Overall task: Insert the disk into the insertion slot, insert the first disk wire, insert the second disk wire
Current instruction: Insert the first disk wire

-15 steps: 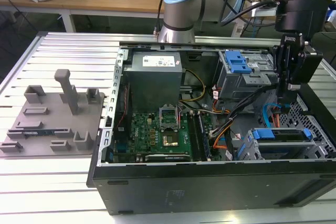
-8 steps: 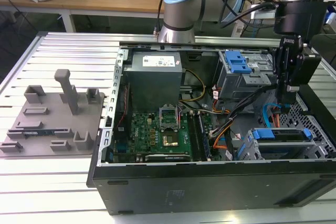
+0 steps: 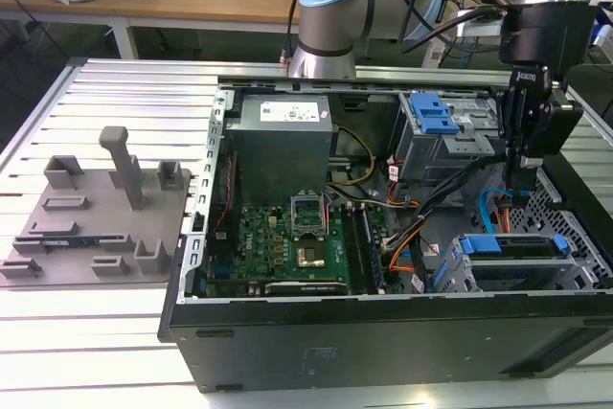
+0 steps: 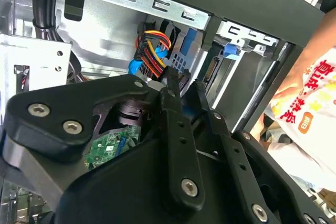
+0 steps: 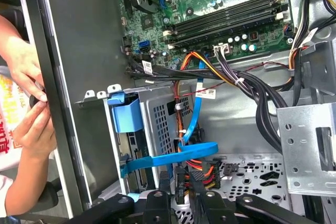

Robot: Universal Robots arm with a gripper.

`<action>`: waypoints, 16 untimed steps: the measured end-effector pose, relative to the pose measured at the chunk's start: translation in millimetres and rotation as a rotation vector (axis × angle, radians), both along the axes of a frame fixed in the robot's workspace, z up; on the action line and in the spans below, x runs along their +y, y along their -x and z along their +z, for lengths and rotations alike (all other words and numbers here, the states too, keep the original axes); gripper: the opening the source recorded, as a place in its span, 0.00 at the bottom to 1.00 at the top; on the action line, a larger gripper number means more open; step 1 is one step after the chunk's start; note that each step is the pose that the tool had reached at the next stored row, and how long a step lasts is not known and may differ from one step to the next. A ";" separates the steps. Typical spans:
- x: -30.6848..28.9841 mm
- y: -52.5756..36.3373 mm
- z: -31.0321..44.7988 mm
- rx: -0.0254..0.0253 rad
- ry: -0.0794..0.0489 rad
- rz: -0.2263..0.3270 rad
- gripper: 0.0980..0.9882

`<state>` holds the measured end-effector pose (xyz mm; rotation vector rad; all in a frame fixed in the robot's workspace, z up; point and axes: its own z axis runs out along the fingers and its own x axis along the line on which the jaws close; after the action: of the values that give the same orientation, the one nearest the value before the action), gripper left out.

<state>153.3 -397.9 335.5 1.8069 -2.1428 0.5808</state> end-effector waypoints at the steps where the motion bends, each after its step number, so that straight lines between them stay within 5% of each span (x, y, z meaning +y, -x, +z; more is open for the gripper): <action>1: 0.0 0.0 -0.3 0.0000 0.000 0.000 0.20; 9: 0.0 0.0 -1.0 0.0000 0.001 0.000 0.20; 13: 0.0 0.0 -1.0 0.0000 0.001 0.000 0.07; 16: 0.0 0.0 -1.0 0.0000 0.001 0.000 0.07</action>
<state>153.3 -397.9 334.5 1.8063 -2.1421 0.5820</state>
